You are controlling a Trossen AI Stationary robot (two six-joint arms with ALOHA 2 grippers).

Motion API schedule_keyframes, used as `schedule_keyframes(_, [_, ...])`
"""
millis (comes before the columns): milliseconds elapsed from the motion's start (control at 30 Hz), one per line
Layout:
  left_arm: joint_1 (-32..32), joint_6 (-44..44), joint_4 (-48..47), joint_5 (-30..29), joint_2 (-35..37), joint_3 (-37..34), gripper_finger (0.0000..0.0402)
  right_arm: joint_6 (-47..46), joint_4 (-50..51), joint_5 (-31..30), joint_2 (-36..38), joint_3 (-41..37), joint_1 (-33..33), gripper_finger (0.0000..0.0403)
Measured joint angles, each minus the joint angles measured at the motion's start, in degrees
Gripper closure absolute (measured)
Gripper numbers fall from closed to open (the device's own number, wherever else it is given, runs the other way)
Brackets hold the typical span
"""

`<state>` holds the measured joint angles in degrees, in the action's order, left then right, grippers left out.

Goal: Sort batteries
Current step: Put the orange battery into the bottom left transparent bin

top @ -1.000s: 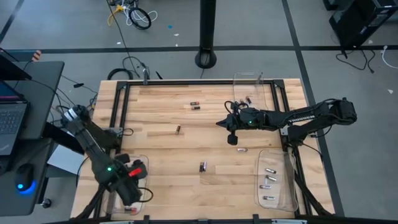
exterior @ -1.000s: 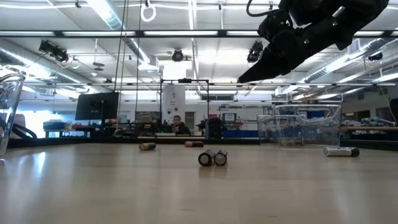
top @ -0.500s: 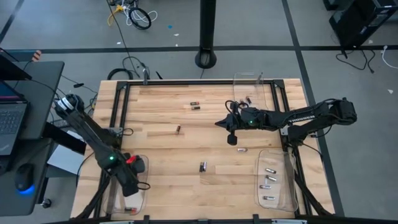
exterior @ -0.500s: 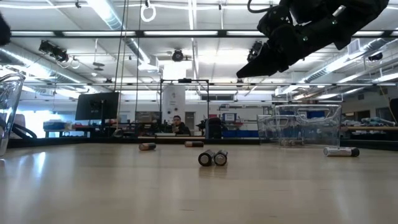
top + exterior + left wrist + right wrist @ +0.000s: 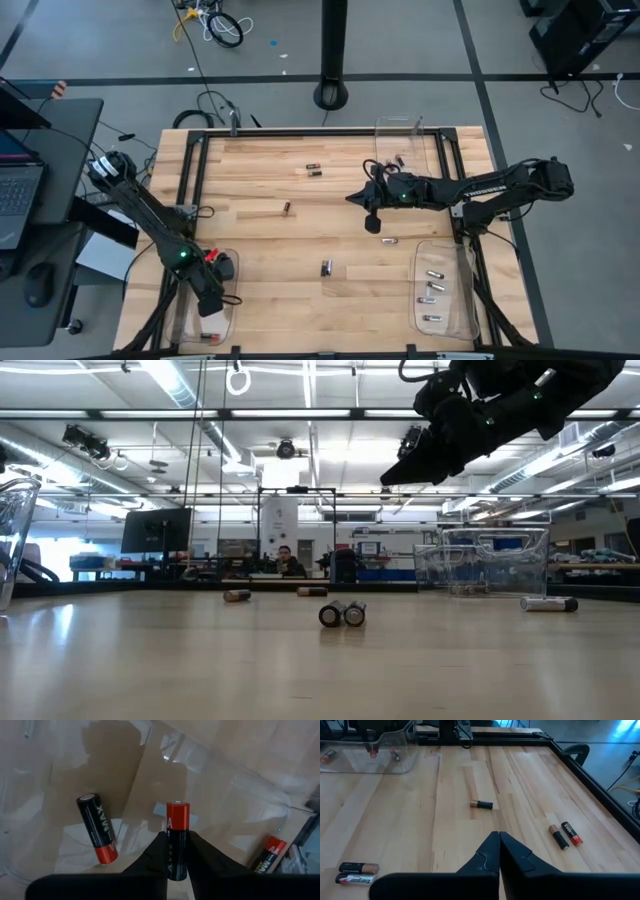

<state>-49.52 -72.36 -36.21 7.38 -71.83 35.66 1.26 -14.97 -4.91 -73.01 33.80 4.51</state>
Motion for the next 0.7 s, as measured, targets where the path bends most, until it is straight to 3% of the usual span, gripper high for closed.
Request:
schedule_keyframes(367, [0.4, -1.7, 0.5, 3.8, 0.0, 2.0, 0.0324, -0.3, 0.0, -0.1, 0.0, 0.0, 0.0, 0.0389])
schedule_keyframes(700, [0.4, -3.2, -4.5, -1.7, 0.0, 7.2, 0.0311, -0.3, 0.1, -0.1, 0.0, 0.0, 0.0, 0.0389])
